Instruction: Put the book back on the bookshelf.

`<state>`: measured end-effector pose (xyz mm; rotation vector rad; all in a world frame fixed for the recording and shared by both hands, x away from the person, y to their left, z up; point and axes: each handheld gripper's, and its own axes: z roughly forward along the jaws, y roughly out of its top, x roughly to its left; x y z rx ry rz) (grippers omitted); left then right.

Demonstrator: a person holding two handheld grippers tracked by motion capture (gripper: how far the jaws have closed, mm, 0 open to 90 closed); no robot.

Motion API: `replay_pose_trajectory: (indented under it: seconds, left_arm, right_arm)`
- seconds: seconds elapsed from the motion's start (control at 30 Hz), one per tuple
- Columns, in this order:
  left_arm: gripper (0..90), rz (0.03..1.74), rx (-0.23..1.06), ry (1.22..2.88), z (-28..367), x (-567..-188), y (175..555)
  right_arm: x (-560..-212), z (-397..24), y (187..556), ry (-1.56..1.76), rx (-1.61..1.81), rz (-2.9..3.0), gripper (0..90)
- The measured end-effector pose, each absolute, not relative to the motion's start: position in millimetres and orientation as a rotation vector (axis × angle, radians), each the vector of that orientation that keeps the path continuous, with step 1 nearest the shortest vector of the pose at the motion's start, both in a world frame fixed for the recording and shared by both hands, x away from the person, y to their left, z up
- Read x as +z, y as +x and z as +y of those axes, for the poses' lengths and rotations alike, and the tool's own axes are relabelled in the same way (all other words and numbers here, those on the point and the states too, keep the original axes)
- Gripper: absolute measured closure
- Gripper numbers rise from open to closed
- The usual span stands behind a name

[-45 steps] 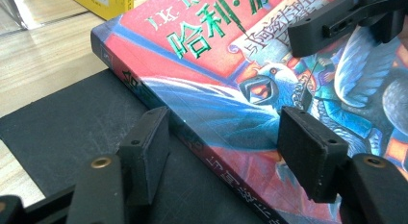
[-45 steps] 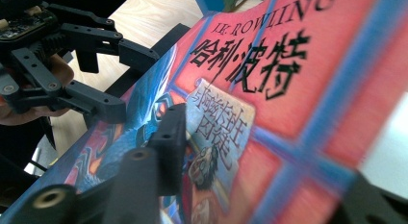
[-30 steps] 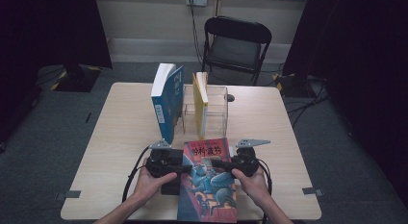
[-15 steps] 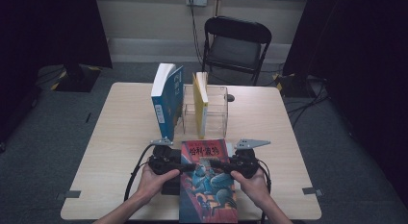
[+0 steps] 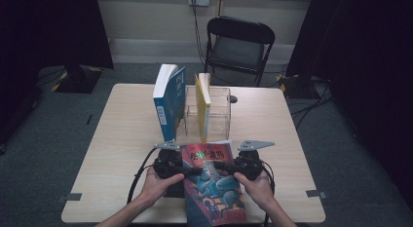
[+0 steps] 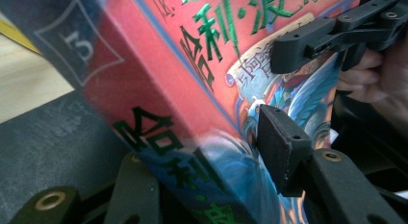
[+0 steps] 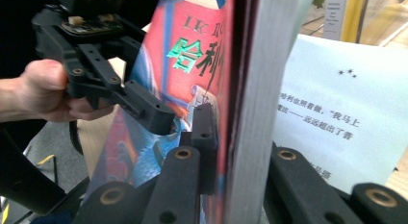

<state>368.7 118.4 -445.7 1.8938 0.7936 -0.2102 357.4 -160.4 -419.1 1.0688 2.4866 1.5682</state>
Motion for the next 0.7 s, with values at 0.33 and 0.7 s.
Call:
replay_pose_trajectory:
  seconds: [0.33,0.7]
  left_arm:
    - [66.2,0.778,-0.227,1.847,123.3,-429.6,366.0]
    - [69.9,0.721,-0.113,1.849,127.9,-402.8,362.7]
  right_arm:
    - [-408.8,-162.4,353.7,1.065,1.596,2.458,80.0]
    - [-385.4,-157.8,353.3,1.019,1.634,2.41,80.2]
